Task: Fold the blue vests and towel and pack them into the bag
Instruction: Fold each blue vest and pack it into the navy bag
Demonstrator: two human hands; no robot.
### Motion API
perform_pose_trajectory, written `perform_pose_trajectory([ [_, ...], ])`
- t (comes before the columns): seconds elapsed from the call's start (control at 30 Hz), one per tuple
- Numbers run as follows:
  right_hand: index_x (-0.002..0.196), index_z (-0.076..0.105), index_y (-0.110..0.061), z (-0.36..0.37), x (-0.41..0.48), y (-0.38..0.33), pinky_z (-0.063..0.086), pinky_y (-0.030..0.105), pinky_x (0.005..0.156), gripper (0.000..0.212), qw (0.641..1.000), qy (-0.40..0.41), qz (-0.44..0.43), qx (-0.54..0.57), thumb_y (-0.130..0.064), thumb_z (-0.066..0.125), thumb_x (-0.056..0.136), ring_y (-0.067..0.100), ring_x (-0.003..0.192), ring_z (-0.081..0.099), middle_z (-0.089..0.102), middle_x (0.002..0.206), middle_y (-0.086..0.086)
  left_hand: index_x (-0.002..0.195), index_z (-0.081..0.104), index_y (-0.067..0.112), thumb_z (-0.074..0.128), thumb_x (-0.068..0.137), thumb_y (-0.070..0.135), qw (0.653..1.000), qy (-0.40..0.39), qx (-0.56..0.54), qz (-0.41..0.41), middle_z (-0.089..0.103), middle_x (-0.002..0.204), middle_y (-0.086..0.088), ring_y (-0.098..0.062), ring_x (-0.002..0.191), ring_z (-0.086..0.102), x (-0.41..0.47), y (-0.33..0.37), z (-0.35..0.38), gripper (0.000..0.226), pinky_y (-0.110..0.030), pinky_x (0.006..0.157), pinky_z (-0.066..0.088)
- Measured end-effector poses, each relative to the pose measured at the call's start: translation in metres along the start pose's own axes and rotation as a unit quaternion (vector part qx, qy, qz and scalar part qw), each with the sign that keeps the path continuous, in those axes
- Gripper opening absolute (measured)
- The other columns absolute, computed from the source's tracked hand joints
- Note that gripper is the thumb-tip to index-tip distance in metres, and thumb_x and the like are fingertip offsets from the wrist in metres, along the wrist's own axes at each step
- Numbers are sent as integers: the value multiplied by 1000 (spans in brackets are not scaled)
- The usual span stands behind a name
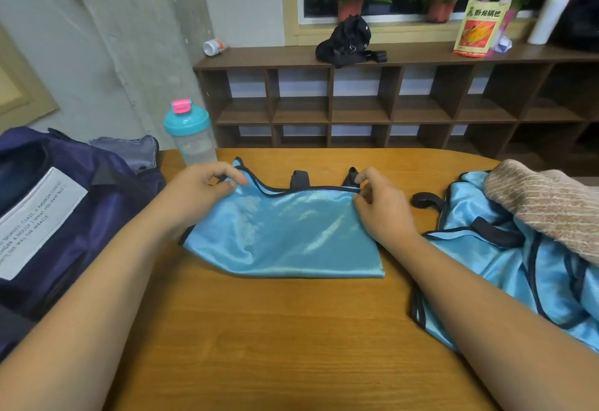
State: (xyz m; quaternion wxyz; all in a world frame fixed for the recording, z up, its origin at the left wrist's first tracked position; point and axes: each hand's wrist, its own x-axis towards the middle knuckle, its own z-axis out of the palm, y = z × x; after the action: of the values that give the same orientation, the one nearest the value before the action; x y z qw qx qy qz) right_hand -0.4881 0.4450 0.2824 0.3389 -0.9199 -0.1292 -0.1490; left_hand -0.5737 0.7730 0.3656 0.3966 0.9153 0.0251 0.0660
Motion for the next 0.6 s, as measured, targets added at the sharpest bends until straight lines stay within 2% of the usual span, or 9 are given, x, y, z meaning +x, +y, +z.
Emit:
perform_pose_trajectory([
  [0.03, 119, 56, -30, 0, 0, 1, 55, 28, 68, 23, 1000, 1, 6, 9, -18, 66, 102, 5, 81, 60, 61, 99, -8, 102, 79, 37, 66, 104, 28, 1000, -10, 4, 9, 67, 87, -4, -13, 56, 44, 0, 10, 1, 16, -26, 54, 34],
  [0.1, 118, 58, -28, 2, 1, 3, 55, 32, 69, 20, 1000, 5, 14, 17, -18, 64, 102, 6, 80, 60, 63, 97, -8, 103, 79, 40, 68, 102, 30, 1000, -21, 2, 16, 72, 109, 10, -14, 82, 65, 2, 32, 7, 15, -30, 71, 45],
  [0.13, 118, 59, -28, 3, 1, 4, 54, 31, 67, 19, 1000, 7, 19, 18, -17, 64, 102, 5, 80, 60, 64, 96, -9, 102, 79, 41, 69, 101, 30, 1000, -24, -3, 16, 71, 113, 16, -10, 92, 67, 3, 42, 10, 14, -30, 77, 48],
  [0.17, 117, 59, -27, 4, 1, 4, 53, 30, 65, 19, 999, 10, 26, 20, -17, 64, 102, 5, 79, 61, 64, 94, -9, 101, 79, 41, 71, 100, 30, 999, -30, -12, 14, 70, 112, 19, -8, 92, 67, 6, 51, 15, 14, -30, 79, 49],
  [0.27, 113, 58, -27, 5, 2, 5, 56, 34, 66, 18, 998, 17, 49, 28, -19, 67, 100, 7, 77, 63, 65, 86, -10, 99, 80, 40, 77, 95, 30, 995, -72, -62, 9, 72, 107, 7, -16, 77, 64, 16, 78, 33, 12, -31, 70, 49],
  [0.33, 110, 57, -27, 5, 2, 5, 57, 37, 68, 19, 998, 14, 55, 30, -21, 70, 99, 7, 76, 62, 65, 83, -10, 102, 81, 36, 80, 93, 28, 992, -95, -84, 2, 72, 111, 1, -17, 80, 68, 22, 93, 48, 12, -30, 68, 56],
  [0.4, 109, 56, -27, 5, 2, 6, 56, 39, 69, 20, 998, 12, 57, 34, -22, 72, 97, 7, 75, 62, 65, 81, -10, 105, 81, 31, 80, 93, 24, 988, -110, -110, -6, 72, 106, 0, -13, 78, 72, 26, 105, 66, 14, -29, 68, 63],
  [0.5, 111, 58, -26, 4, 3, 6, 56, 38, 71, 21, 996, 8, 68, 48, -21, 72, 96, 8, 77, 63, 67, 82, -10, 106, 80, 24, 79, 94, 19, 982, -142, -126, -19, 67, 91, 2, 0, 60, 65, 32, 115, 96, 13, -19, 60, 55],
  [0.6, 110, 60, -25, 2, 4, 8, 56, 36, 72, 17, 993, 12, 85, 82, -16, 67, 96, 9, 79, 65, 69, 82, -8, 106, 79, 19, 79, 94, 16, 970, -185, -145, -56, 67, 90, -2, -7, 65, 68, 35, 113, 124, 12, -23, 64, 58],
])
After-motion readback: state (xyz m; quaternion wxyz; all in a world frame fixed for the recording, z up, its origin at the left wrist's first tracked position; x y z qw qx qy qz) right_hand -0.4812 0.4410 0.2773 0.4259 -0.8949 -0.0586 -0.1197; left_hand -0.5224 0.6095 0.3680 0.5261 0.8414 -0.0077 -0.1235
